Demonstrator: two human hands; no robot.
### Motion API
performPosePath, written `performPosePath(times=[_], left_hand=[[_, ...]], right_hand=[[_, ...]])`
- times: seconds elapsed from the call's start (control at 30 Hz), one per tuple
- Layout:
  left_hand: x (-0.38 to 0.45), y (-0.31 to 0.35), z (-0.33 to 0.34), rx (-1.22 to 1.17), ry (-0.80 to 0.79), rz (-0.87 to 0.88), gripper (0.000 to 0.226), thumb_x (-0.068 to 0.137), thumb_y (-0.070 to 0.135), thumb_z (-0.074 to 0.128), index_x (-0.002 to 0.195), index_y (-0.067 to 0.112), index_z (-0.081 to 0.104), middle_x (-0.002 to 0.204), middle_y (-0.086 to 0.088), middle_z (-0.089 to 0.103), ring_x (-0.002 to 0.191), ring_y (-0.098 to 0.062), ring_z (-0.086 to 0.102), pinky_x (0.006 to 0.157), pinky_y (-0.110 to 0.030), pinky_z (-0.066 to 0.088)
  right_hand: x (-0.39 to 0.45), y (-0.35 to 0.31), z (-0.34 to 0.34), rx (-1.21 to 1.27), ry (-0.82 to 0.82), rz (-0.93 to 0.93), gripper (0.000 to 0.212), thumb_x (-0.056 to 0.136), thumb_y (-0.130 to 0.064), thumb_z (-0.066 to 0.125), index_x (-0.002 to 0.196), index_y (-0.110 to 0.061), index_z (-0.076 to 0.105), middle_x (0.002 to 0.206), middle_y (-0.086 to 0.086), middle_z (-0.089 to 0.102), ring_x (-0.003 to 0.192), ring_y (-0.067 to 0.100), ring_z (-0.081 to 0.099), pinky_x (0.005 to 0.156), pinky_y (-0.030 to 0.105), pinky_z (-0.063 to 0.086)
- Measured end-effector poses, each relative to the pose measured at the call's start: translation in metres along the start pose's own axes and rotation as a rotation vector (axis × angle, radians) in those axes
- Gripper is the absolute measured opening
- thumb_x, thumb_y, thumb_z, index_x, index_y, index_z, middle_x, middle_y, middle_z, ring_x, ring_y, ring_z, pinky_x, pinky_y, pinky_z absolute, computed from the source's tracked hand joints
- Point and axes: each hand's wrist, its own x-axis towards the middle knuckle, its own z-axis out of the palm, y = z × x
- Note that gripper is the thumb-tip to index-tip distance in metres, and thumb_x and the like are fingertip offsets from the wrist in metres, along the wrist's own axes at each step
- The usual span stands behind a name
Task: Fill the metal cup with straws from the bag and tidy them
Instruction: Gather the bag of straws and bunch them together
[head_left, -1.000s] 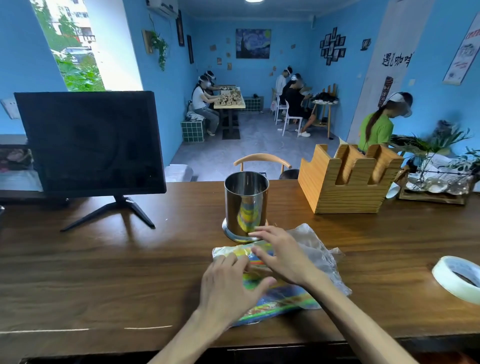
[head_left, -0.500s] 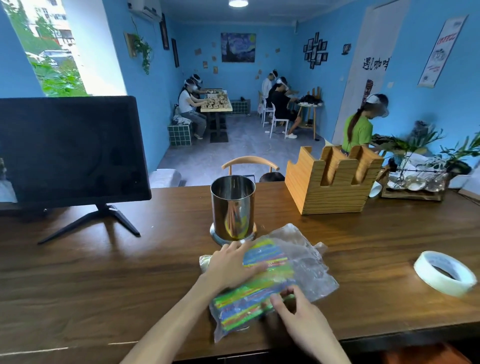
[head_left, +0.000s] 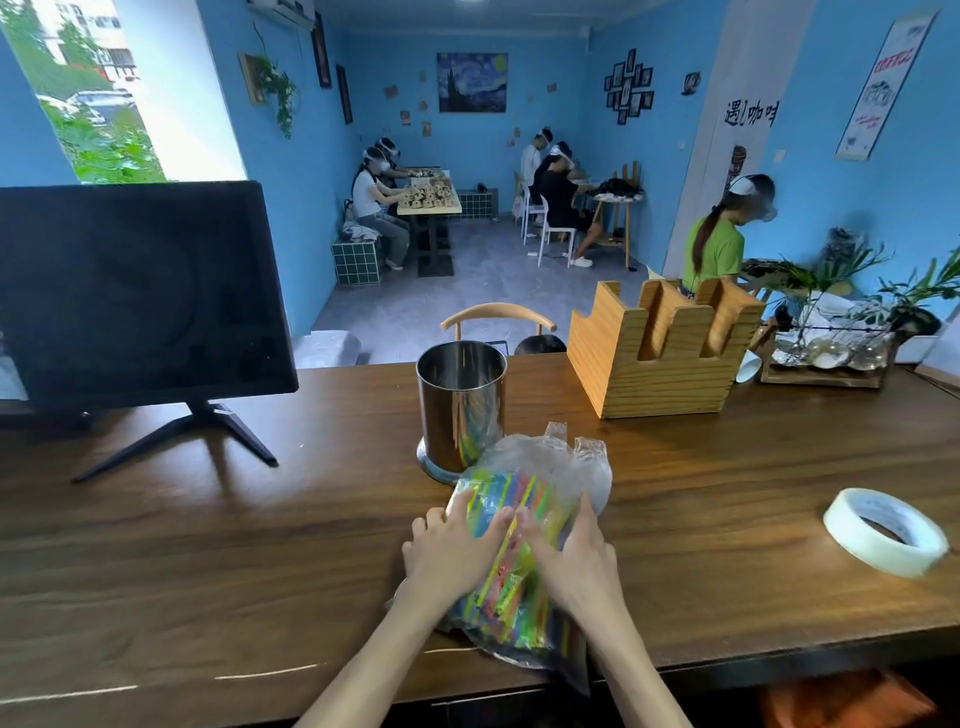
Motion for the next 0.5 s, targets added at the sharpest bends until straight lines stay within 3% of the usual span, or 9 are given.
performPosePath(times=[0.1, 0.17, 0.33, 0.4, 0.5], left_hand=[[0.001, -0.003, -0.001, -0.191, -0.04, -0.036, 0.08, 0.09, 0.081, 0.037, 0.155, 0.035, 0.029, 0.146, -0.013, 0.05, 0.135, -0.034, 0.045, 0.109, -0.046, 0.039], [0.002, -0.007, -0.005, -0.278, -0.043, -0.062, 0.082, 0.089, 0.08, 0.043, 0.154, 0.033, 0.03, 0.144, -0.012, 0.052, 0.132, -0.033, 0.049, 0.103, -0.045, 0.042], [0.004, 0.001, -0.007, -0.316, -0.088, -0.094, 0.09, 0.088, 0.077, 0.051, 0.155, 0.021, 0.029, 0.148, -0.01, 0.052, 0.135, -0.032, 0.049, 0.102, -0.04, 0.041], [0.002, 0.009, -0.002, -0.326, -0.09, -0.097, 0.081, 0.091, 0.073, 0.05, 0.148, 0.016, 0.036, 0.144, -0.012, 0.055, 0.133, -0.034, 0.051, 0.099, -0.038, 0.041], [-0.003, 0.017, 0.007, -0.352, -0.019, -0.076, 0.052, 0.098, 0.065, 0.045, 0.12, 0.018, 0.044, 0.123, -0.012, 0.064, 0.119, -0.036, 0.058, 0.092, -0.041, 0.045]], right_hand=[[0.005, 0.0, 0.004, -0.056, 0.004, -0.004, 0.111, 0.085, -0.082, 0.048, 0.163, -0.019, 0.0, 0.169, 0.009, 0.018, 0.151, 0.037, 0.023, 0.12, 0.049, 0.026], [0.006, 0.008, 0.004, -0.045, 0.018, 0.028, 0.11, 0.085, -0.078, 0.052, 0.163, -0.02, 0.001, 0.167, 0.009, 0.025, 0.149, 0.037, 0.027, 0.118, 0.05, 0.029], [0.01, 0.015, 0.002, -0.1, -0.013, 0.089, 0.112, 0.086, -0.081, 0.045, 0.162, -0.011, 0.001, 0.154, 0.017, 0.044, 0.141, 0.039, 0.041, 0.112, 0.045, 0.036], [0.008, 0.005, 0.008, -0.127, -0.016, 0.038, 0.102, 0.092, -0.076, 0.043, 0.161, -0.011, 0.006, 0.149, 0.02, 0.048, 0.137, 0.04, 0.045, 0.11, 0.044, 0.037], [0.001, -0.006, 0.022, -0.086, 0.014, -0.025, 0.086, 0.099, -0.065, 0.039, 0.16, -0.014, 0.007, 0.143, 0.021, 0.051, 0.133, 0.04, 0.047, 0.108, 0.047, 0.039]])
